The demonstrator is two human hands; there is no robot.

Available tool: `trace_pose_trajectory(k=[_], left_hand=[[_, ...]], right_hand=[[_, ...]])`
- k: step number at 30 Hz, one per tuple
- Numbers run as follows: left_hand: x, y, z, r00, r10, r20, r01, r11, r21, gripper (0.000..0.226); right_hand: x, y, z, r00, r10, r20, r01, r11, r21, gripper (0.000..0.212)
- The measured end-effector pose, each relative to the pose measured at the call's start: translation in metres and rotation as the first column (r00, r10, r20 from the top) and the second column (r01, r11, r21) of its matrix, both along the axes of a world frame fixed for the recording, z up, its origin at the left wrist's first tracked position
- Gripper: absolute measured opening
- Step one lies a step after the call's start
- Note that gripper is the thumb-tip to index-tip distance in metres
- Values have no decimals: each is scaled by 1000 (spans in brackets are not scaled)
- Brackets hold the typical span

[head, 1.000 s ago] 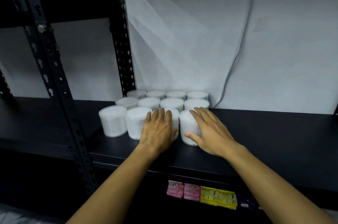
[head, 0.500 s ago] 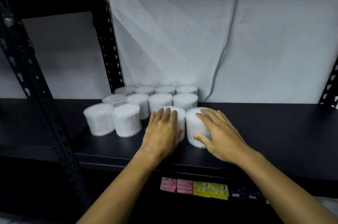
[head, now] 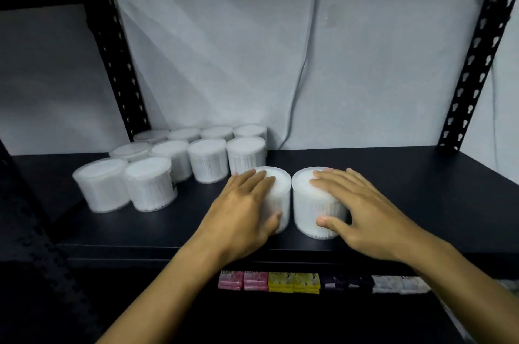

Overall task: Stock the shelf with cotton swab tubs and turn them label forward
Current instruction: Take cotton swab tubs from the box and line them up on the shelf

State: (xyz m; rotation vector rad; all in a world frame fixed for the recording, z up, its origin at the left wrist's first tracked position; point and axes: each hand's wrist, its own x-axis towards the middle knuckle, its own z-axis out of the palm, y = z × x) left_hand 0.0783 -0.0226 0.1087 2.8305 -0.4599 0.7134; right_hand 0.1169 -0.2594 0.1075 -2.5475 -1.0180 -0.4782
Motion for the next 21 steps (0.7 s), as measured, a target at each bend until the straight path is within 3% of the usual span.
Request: trace_pose_trajectory(k=[6, 10, 14, 17, 21], left_hand=[[-1, 19, 18, 982, -52, -184, 42, 998, -57, 76], [-3, 9, 38, 947, 148, -286, -175, 982, -71, 108], [13, -5, 56, 897, 308, -317, -309, 950, 48, 115], [27, -4, 63, 860, 283, -425, -309, 951, 9, 118], [37, 5, 69, 834, 151, -531, -223, 972, -74, 120]], right_hand=[[6, -2, 5, 994, 9, -109, -10, 1000, -6, 71], [3, 5, 21, 967, -75, -243, 97, 992, 81, 97], [6, 23, 39, 926, -299, -231, 286, 954, -90, 108], [13, 26, 43, 915, -298, -272, 274, 954, -122, 106], [23, 17, 46, 916, -166, -366, 154, 986, -63, 102]])
